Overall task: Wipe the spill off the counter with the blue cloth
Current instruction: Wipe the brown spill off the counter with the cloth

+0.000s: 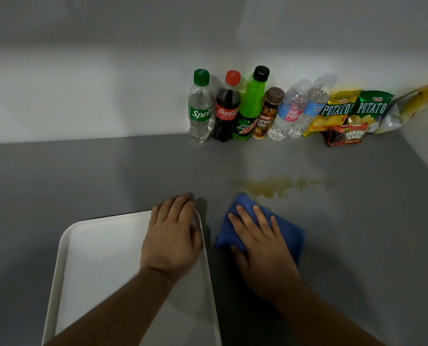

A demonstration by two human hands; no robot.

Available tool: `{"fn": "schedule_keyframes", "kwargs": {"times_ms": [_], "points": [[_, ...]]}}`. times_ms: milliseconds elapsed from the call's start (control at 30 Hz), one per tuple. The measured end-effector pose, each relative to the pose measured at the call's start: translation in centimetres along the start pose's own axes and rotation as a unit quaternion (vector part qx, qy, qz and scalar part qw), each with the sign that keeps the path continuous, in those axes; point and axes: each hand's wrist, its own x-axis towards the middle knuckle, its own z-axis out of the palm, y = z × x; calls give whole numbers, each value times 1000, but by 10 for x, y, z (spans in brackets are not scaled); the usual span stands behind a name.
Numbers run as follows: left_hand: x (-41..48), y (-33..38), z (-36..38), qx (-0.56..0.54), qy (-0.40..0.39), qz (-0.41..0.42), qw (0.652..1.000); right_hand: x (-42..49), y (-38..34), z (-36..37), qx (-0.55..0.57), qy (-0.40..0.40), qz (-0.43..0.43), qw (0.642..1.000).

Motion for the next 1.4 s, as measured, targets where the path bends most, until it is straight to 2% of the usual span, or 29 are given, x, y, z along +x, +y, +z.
{"fn": "schedule_keyframes", "kwargs": {"times_ms": [200, 333, 500, 600, 767, 900, 1033, 1167, 1300, 1400], "points": [[1, 2, 0, -9, 12, 9, 1000, 43, -19, -10, 14, 3, -76, 997], [0, 2, -1, -4, 2, 2, 1000, 73, -10, -26, -8, 17, -35, 999], [-1, 1, -1, -6, -5, -4, 1000, 39, 1, -13, 16, 35, 33, 999], [0, 2, 0, -5, -1, -1, 1000, 30, -10, -3, 5, 17, 7, 1000], [1, 3, -1, -1, -1, 2, 1000, 76, -20, -17, -6, 29, -35, 999], [1, 4, -2, 11, -10, -7, 1000, 101, -4, -32, -8, 53, 25, 998], [1, 5, -4, 10, -9, -10, 1000, 77, 0, -26, 16, 66, 85, 994], [2, 4, -4, 3, -9, -3, 1000, 61, -19, -14, 20, 34, 33, 999], [2, 4, -3, 12, -11, 1, 1000, 97, -27, -24, -8, 40, -24, 999], [1, 5, -2, 19, -13, 0, 1000, 129, -14, -37, -4, 37, -10, 999]]}}
